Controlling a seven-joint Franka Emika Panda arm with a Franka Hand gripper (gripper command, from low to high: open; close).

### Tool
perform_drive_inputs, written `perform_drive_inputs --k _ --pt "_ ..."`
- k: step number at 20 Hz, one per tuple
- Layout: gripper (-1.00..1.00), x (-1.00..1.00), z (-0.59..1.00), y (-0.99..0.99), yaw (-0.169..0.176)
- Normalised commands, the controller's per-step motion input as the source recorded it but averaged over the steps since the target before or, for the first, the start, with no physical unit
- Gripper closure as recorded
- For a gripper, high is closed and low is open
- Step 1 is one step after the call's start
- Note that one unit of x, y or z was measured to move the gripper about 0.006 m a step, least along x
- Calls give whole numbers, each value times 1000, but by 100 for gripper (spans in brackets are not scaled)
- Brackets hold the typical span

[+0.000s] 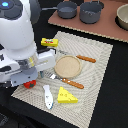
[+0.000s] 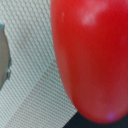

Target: Interact with the objects in diverse but meaningful ways.

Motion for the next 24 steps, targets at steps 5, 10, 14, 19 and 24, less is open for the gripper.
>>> perform_drive_inputs --k 5,10,14,19,24 --pt "100 46 -185 -207 0" --pt "100 105 273 -214 -1" --pt "100 234 1000 0 -8" --pt "100 565 950 154 -19" --pt "100 720 493 414 -22"
